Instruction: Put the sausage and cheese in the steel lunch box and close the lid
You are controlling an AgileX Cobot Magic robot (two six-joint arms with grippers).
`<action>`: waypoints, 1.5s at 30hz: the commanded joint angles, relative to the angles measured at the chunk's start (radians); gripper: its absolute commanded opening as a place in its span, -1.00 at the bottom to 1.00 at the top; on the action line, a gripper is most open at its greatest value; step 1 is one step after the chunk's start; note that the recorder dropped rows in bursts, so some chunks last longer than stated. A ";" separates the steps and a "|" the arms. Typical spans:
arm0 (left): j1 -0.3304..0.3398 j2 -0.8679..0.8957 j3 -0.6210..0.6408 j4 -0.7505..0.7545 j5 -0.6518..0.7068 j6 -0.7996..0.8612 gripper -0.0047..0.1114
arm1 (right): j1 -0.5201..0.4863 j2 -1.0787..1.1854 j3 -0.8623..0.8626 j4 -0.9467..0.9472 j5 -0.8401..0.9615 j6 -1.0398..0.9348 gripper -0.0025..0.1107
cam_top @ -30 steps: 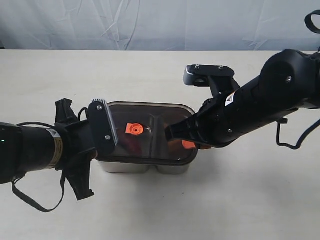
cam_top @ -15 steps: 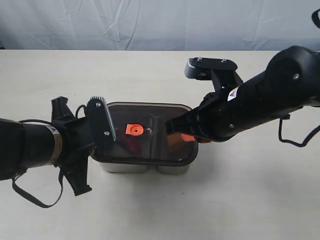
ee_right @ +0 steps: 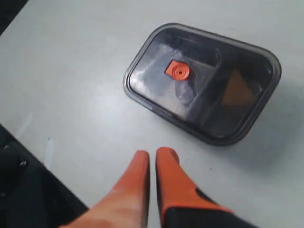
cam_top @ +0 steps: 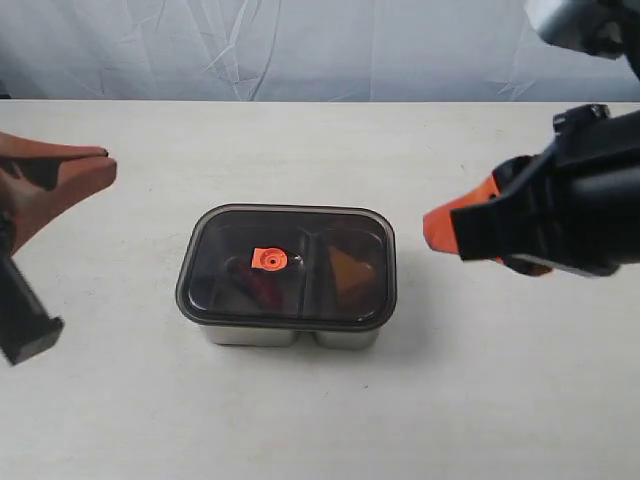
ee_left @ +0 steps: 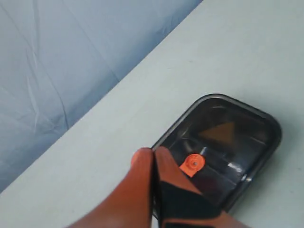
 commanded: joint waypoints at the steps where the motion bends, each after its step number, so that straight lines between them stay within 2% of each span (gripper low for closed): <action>1: -0.035 -0.143 0.009 -0.254 0.241 0.151 -0.92 | -0.002 -0.082 0.025 -0.029 0.119 0.031 -0.84; 3: -0.035 -0.205 0.059 -0.319 0.296 0.240 -0.92 | -0.002 -0.143 0.097 -0.090 0.073 0.095 -0.84; 5: -0.035 -0.255 0.098 -0.367 0.312 0.240 -0.92 | -0.002 -0.193 0.175 -0.152 0.042 0.194 -0.84; 7: -0.035 -0.293 0.121 -0.421 0.312 0.240 -0.92 | -0.002 -0.231 0.242 -0.157 0.028 0.211 -0.84; 11: -0.035 -0.339 0.133 -0.600 0.316 0.236 -0.92 | -0.002 -0.261 0.311 -0.087 0.138 0.229 -0.84; 22: -0.027 -0.356 0.133 -0.553 0.315 0.236 -0.92 | -0.002 -0.261 0.311 -0.087 0.133 0.229 -0.84; 23: -0.009 -0.365 0.133 -0.549 0.296 0.245 -0.92 | -0.002 -0.261 0.311 -0.087 0.133 0.229 -0.84; 26: 0.162 -0.425 0.187 -0.711 0.010 0.219 -0.92 | -0.002 -0.261 0.311 -0.087 0.133 0.229 -0.84; 28: 0.259 -0.463 0.240 -0.803 -0.108 0.219 -0.92 | -0.002 -0.261 0.311 -0.087 0.133 0.229 -0.84; 31: 0.408 -0.538 0.331 -0.869 -0.141 0.217 -0.92 | -0.002 -0.261 0.311 -0.087 0.133 0.229 -0.84; 35: 0.557 -0.640 0.447 -0.970 -0.141 0.197 -0.92 | -0.002 -0.261 0.311 -0.082 0.134 0.229 -0.84; 36: 0.582 -0.659 0.465 -0.949 -0.141 0.186 -0.92 | -0.002 -0.261 0.311 -0.082 0.134 0.229 -0.84; 37: 0.611 -0.681 0.481 -0.867 -0.141 0.174 -0.92 | -0.002 -0.261 0.311 -0.082 0.134 0.229 -0.84; 38: 0.639 -0.701 0.490 -0.721 -0.139 0.166 -0.92 | -0.002 -0.261 0.311 -0.082 0.134 0.229 -0.84; 40: 0.672 -0.727 0.499 -0.547 -0.139 0.006 -0.92 | -0.002 -0.261 0.311 -0.082 0.134 0.229 -0.84; 42: 0.695 -0.727 0.503 -0.469 -0.139 -0.065 -0.92 | -0.002 -0.261 0.311 -0.082 0.134 0.229 -0.84; 45: 0.708 -0.727 0.513 -0.424 -0.139 -0.059 -0.92 | -0.002 -0.261 0.311 -0.082 0.134 0.229 -0.84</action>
